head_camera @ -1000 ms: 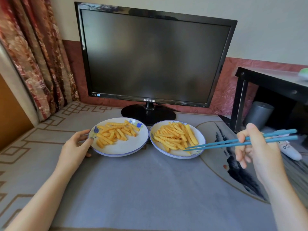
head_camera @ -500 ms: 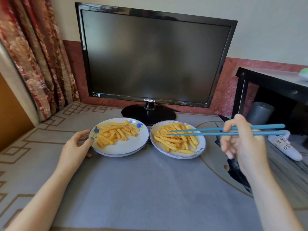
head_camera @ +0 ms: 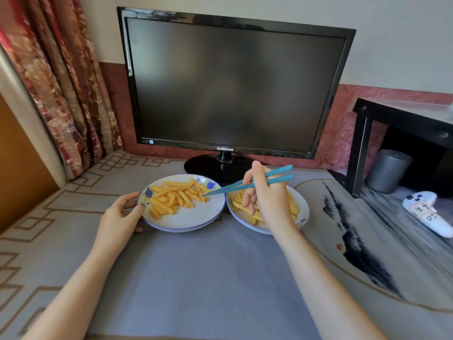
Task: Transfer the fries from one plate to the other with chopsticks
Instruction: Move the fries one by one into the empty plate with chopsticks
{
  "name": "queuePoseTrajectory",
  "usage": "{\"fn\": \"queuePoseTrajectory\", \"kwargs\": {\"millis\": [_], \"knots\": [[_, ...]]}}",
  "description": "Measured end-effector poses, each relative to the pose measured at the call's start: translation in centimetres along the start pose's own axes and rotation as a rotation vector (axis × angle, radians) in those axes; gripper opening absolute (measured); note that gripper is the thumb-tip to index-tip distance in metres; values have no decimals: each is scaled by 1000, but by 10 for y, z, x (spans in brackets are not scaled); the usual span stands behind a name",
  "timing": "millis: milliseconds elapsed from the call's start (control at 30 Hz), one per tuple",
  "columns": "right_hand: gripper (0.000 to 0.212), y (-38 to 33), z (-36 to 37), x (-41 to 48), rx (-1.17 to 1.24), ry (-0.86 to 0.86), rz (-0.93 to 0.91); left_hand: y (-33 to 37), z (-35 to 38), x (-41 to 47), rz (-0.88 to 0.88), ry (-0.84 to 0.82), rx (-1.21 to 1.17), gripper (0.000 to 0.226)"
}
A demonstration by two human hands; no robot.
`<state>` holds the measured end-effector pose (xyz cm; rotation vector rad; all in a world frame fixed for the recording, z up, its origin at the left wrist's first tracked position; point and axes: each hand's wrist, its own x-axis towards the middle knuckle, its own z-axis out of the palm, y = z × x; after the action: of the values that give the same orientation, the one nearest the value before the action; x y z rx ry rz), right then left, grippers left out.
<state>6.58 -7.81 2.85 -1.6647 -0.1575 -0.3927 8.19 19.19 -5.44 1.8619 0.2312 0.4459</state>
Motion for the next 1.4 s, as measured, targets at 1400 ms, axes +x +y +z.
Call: {"fn": "queuePoseTrajectory", "kwargs": {"millis": [1400], "knots": [[41, -18, -165, -43, -92, 289, 44, 9, 1, -6, 0, 9, 27, 30]]}}
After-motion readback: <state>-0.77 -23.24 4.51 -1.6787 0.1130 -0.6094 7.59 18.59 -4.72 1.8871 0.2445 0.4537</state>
